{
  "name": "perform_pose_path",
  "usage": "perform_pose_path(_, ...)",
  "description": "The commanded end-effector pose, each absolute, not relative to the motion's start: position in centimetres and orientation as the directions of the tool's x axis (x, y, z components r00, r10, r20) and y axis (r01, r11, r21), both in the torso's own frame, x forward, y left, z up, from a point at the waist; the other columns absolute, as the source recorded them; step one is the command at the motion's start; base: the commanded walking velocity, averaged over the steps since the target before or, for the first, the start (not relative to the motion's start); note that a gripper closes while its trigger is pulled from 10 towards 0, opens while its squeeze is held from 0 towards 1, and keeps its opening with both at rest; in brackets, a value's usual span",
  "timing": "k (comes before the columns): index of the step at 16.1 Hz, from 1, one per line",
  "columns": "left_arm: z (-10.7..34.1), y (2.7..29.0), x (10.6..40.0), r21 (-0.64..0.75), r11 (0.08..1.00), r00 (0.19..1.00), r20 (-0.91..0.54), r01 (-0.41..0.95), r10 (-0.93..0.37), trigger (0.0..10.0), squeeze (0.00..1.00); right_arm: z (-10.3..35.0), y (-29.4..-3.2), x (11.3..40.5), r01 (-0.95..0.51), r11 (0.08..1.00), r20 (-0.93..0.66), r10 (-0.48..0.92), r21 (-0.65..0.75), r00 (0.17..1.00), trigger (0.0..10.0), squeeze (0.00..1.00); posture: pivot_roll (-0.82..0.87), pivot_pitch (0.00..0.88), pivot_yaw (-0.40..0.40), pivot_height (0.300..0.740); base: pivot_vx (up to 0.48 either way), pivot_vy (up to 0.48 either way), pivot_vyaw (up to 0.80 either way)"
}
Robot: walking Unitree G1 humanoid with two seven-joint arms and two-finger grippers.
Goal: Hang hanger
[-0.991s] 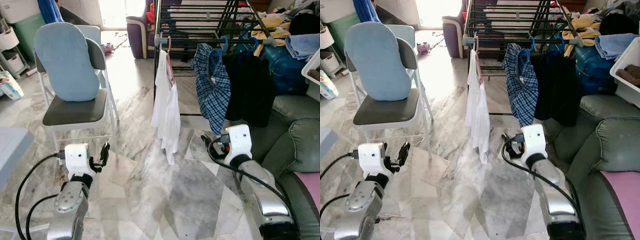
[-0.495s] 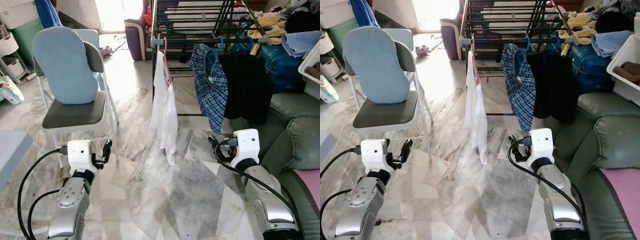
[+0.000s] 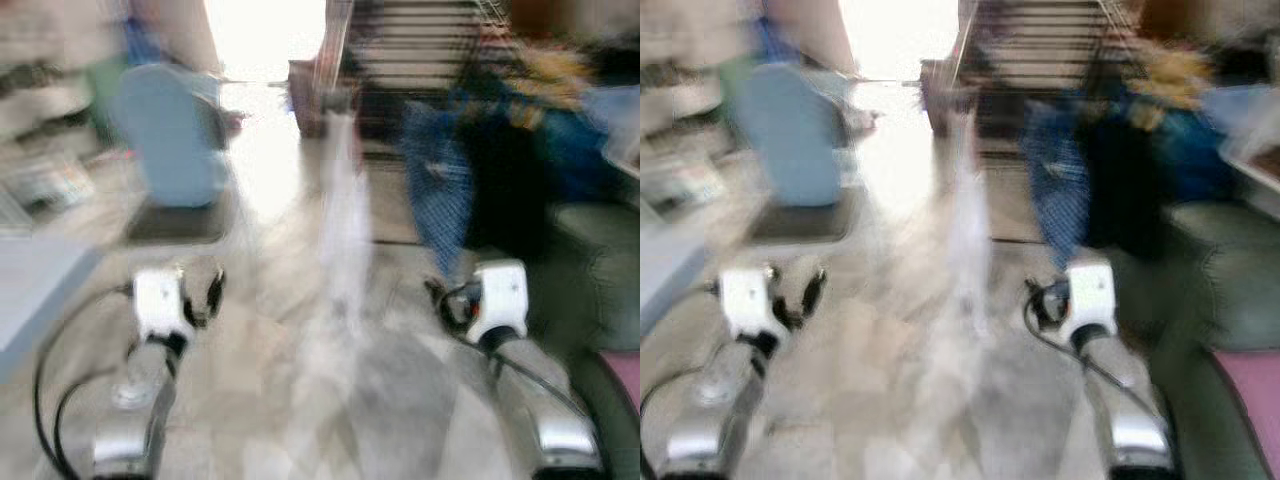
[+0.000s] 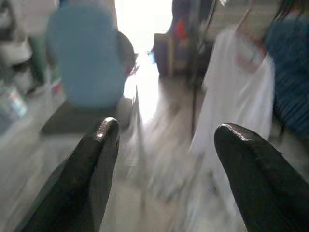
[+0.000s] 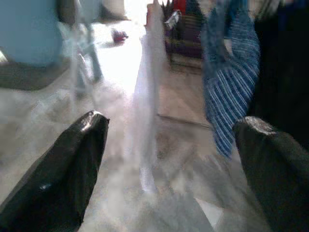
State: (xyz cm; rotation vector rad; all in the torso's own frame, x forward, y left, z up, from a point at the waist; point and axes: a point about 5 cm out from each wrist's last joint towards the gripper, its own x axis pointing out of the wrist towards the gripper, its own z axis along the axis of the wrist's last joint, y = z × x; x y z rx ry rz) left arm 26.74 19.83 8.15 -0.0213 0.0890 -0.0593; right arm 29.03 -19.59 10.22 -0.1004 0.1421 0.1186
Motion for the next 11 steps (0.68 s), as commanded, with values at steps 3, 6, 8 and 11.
perform_pose_path(3, 8.6, 19.5, 26.9, -0.047, 0.994, 0.992, -0.075, 0.102, -0.106, 10.0, 0.0, 10.0, -19.5, 28.5, -0.123, 0.989, -0.153, 0.109, -0.085, 0.982, 10.0, 0.0, -0.18, 0.0, 0.053, 0.731, 0.0, 0.0, 0.0)
perform_pose_path(6, 8.8, 19.0, 27.1, -0.055, 0.989, 0.989, -0.062, 0.134, -0.137, 10.0, 0.0, 9.9, -19.2, 28.2, -0.138, 0.986, -0.152, 0.123, -0.089, 0.981, 10.0, 0.0, -0.19, 0.0, 0.059, 0.731, 0.278, 0.0, 0.0)
perform_pose_path(8, 8.7, 18.9, 27.2, -0.055, 0.988, 0.987, -0.061, 0.143, -0.147, 10.0, 0.0, 9.8, -19.2, 28.1, -0.141, 0.986, -0.152, 0.126, -0.09, 0.98, 10.0, 0.0, -0.19, 0.0, 0.062, 0.731, 0.407, 0.0, 0.0)
perform_pose_path(11, 8.8, 18.5, 27.7, -0.048, 0.984, 0.983, -0.063, 0.169, -0.172, 10.0, 0.0, 9.9, -19.2, 28.1, -0.147, 0.985, -0.151, 0.133, -0.087, 0.98, 10.0, 0.0, -0.2, 0.0, 0.068, 0.731, 0.423, 0.0, 0.0)
